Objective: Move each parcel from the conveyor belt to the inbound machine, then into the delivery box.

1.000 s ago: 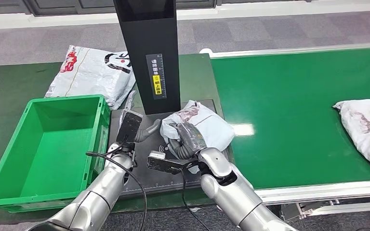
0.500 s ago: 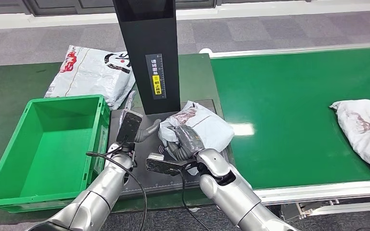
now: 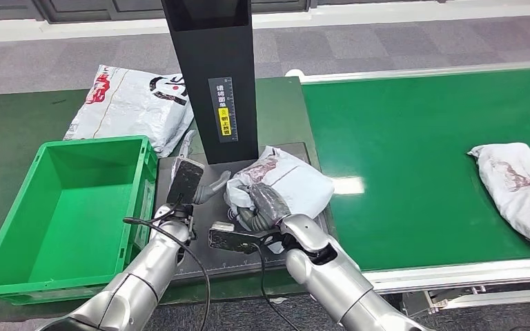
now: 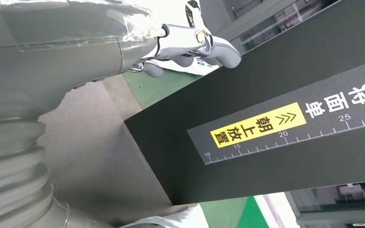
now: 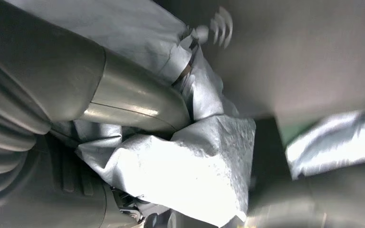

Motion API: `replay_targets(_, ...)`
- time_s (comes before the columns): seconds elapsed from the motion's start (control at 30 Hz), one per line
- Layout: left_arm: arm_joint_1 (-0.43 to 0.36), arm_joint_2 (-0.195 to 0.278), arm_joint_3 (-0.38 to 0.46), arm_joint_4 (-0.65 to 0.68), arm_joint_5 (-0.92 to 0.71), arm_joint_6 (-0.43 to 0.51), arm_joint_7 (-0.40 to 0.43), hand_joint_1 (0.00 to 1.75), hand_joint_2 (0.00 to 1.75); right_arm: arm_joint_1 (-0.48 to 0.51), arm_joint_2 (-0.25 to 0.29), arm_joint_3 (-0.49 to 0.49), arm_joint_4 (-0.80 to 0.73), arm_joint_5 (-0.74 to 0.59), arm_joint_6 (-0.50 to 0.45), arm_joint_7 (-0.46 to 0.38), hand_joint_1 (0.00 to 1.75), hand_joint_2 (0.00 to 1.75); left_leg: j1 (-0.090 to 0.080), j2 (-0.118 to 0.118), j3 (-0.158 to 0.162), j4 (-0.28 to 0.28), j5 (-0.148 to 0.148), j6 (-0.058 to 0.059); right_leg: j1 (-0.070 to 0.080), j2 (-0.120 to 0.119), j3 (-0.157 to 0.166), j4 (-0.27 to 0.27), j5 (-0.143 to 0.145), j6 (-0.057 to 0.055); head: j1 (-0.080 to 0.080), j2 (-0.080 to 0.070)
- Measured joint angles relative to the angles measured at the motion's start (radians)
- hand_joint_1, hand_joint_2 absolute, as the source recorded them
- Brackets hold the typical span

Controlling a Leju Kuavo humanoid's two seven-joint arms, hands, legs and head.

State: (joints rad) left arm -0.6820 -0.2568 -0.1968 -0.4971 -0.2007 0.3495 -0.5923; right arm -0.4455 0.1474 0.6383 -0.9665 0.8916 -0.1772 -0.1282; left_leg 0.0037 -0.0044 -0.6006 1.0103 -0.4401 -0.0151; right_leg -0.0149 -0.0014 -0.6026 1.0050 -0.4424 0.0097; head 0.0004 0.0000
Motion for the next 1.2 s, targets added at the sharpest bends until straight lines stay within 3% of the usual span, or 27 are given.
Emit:
replay_targets(0.1,0.0,0.0,0.0,0.0,0.0,-0.002,0.001,0.0,1.75,-0.014,0.004,0.022,0.037,-0.032,0.061,-0.002,1.75,1.75,0.0,0.0,0.0,0.0,0.0,0.0,0.0,0.0,0.0,0.0,0.0,0.0,0.0,0.0)
replay_targets(0.23,0.0,-0.001,0.0,0.0,0.0,-0.002,0.003,0.0,1.75,-0.05,0.018,0.054,0.125,-0.067,0.074,-0.026,0.06,1.75,0.0,0.0,0.001,0.0,0.0,0.0,0.0,0.0,0.0,0.0,0.0,0.0,0.0,0.0)
replay_targets(0.27,0.0,-0.002,0.0,0.0,0.001,-0.002,0.003,0.0,1.75,-0.063,0.022,0.064,0.154,-0.077,0.059,-0.037,0.0,1.75,0.0,0.0,0.001,0.0,0.0,0.0,0.0,0.0,0.001,0.0,0.0,0.0,0.0,0.0)
replay_targets(0.53,0.003,0.002,0.0,-0.007,0.015,0.0,-0.012,0.0,1.75,-0.074,0.02,0.084,0.202,-0.214,-0.156,-0.112,0.0,1.75,0.0,0.0,0.001,0.0,0.0,0.0,0.0,0.0,0.0,0.0,0.001,0.0,0.0,0.0)
replay_targets(0.6,0.004,0.005,0.0,-0.013,0.024,-0.005,-0.024,0.0,1.75,-0.048,-0.002,0.058,0.158,-0.359,-0.211,-0.209,0.0,1.75,0.0,-0.001,0.001,0.001,0.0,0.0,0.0,-0.001,0.0,0.0,0.001,0.0,0.0,0.0)
replay_targets(0.67,0.003,0.009,0.0,-0.021,0.038,-0.014,-0.035,0.0,1.75,0.002,-0.03,-0.01,0.074,-0.587,-0.236,-0.337,0.0,1.75,0.0,-0.004,0.0,0.001,0.0,0.0,0.0,-0.005,0.001,0.0,0.0,0.0,0.0,0.0)
replay_targets(0.73,0.002,0.015,0.0,-0.025,0.054,-0.018,-0.036,0.0,1.75,0.042,-0.053,-0.092,-0.006,-0.765,-0.202,-0.391,0.0,1.75,0.0,-0.004,-0.001,0.001,0.0,0.001,0.0,-0.005,0.001,-0.001,0.0,0.0,0.0,0.0)
replay_targets(0.8,0.002,0.021,0.0,-0.028,0.067,-0.018,-0.037,0.0,1.75,0.062,-0.069,-0.153,-0.053,-0.835,-0.148,-0.392,0.0,1.75,-0.001,-0.002,0.0,0.001,0.0,0.001,0.0,-0.003,0.0,-0.001,0.0,0.0,0.0,0.0)
replay_targets(0.97,0.002,0.025,0.0,-0.038,0.078,-0.017,-0.037,0.0,1.75,0.081,-0.077,-0.239,-0.082,-0.921,-0.059,-0.407,0.0,1.75,-0.001,-0.001,0.0,0.001,0.0,0.001,0.0,-0.002,0.0,-0.001,0.001,0.0,0.0,0.0)
replay_targets(1.2,0.002,0.028,-0.001,-0.05,0.079,-0.014,-0.032,0.0,1.75,0.081,-0.085,-0.288,-0.078,-0.97,-0.011,-0.411,0.0,1.75,-0.001,-0.001,0.0,0.001,0.0,0.001,0.0,-0.001,0.0,-0.001,0.001,0.0,0.0,0.0)
